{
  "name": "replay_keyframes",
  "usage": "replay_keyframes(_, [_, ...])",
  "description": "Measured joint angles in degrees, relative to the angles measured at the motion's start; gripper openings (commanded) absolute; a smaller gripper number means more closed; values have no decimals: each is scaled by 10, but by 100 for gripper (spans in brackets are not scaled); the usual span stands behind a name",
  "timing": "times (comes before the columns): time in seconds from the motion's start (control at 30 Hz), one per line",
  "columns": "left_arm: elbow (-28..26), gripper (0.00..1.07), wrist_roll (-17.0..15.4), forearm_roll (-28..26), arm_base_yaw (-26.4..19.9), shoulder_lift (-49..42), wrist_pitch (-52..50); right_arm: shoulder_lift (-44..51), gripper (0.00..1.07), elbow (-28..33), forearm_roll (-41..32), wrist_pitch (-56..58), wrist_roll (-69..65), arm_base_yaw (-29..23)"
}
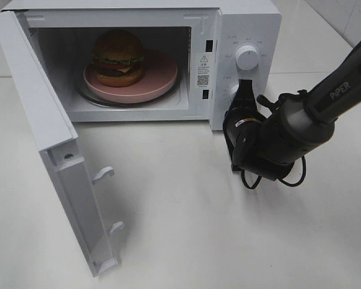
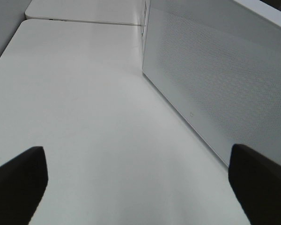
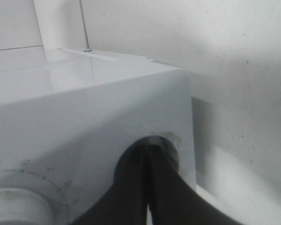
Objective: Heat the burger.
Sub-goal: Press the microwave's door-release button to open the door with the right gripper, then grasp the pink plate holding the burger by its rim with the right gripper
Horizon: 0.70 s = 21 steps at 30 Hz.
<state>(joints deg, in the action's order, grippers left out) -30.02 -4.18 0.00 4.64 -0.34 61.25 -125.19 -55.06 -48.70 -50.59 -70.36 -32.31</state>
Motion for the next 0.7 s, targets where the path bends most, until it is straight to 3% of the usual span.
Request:
replay_keyframes(0.3, [0,98,0,0,0,0,0,24,0,29,-7,-9,1,-19])
replay_keyframes(0.37, [0,98,0,0,0,0,0,48,0,36,41,-18,0,-37])
replay_keyframes(0.7, [0,98,0,0,0,0,0,88,0,78,62,41,32,-44])
